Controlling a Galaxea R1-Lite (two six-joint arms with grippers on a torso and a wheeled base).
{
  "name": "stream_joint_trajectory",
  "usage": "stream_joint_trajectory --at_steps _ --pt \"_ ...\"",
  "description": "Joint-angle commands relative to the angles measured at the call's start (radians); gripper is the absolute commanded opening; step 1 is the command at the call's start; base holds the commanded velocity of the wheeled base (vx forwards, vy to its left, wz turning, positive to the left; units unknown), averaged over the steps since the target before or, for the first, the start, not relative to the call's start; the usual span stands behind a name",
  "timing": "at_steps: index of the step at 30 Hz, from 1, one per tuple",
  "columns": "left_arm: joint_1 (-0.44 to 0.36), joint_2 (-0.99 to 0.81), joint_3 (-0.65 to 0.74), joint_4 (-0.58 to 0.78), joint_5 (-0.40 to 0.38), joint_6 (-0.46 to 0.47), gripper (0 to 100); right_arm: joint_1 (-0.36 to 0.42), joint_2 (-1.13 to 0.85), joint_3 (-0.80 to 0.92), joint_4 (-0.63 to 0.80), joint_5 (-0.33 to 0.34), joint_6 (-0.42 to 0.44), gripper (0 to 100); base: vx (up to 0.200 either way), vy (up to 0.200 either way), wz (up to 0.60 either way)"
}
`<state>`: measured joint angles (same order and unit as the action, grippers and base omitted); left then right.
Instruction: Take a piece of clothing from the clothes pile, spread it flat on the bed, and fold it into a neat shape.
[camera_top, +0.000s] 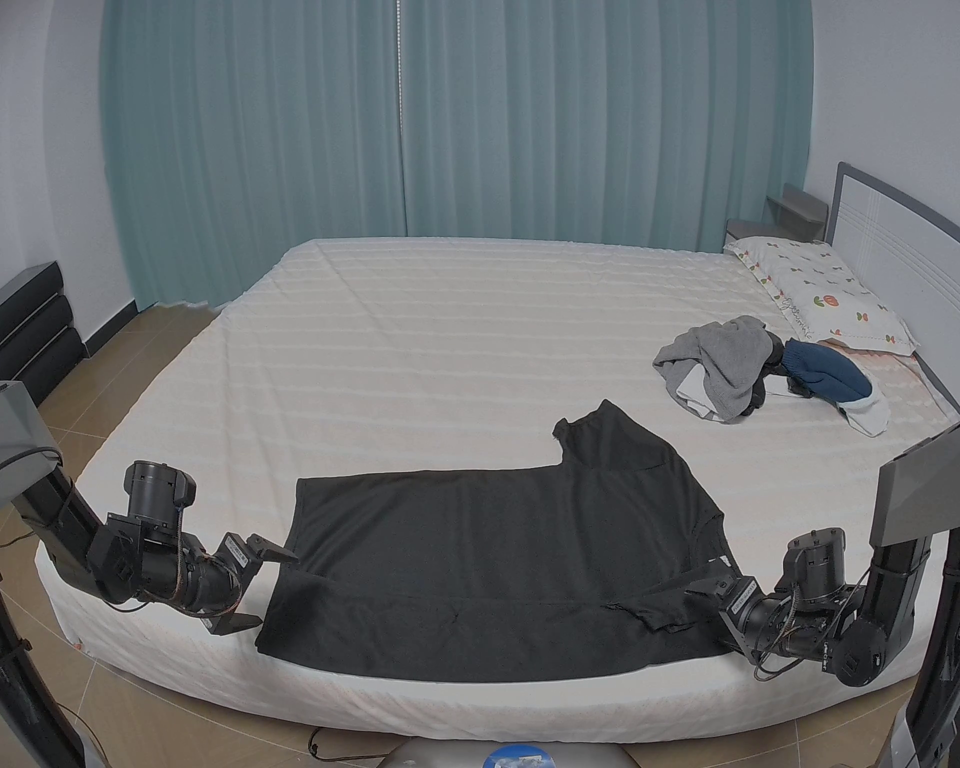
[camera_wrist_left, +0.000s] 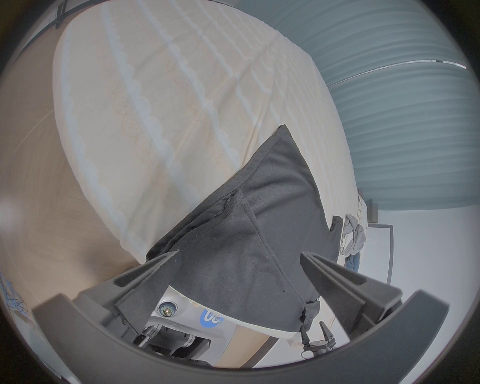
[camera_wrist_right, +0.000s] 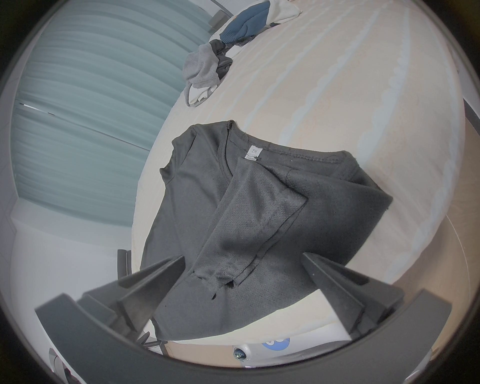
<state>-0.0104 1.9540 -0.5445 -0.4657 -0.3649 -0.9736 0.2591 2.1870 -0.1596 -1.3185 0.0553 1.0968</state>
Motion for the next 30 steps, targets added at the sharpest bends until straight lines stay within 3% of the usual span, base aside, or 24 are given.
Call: stream_joint_trajectory --at_steps 1,10,11,20,30 --pt "0.0 0.002 0.0 -0.001 0.0 0.0 100 -0.015 0.059 -0.009 -0.033 0.0 0.0 100 0.0 0.0 0.0" --pt "0.0 0.002 0.0 -0.001 0.0 0.0 100 -0.034 0.126 0.0 -0.166 0.0 0.002 100 0.0 0.0 0.0" --pt "0.0 0.002 0.0 -0.001 0.0 0.0 100 -0.034 0.132 0.0 -0.168 -0.002 0.003 0 0.0 0.0 0.0" --pt "0.0 0.002 0.0 -0.001 0.0 0.0 100 -0.034 0.128 -0.001 -0.169 -0.048 0.008 0 0.0 0.0 0.0" --pt "0.0 0.002 0.0 -0.001 0.0 0.0 100 -0.023 0.039 0.051 -0.168 -0.049 0.008 0 0.0 0.0 0.0"
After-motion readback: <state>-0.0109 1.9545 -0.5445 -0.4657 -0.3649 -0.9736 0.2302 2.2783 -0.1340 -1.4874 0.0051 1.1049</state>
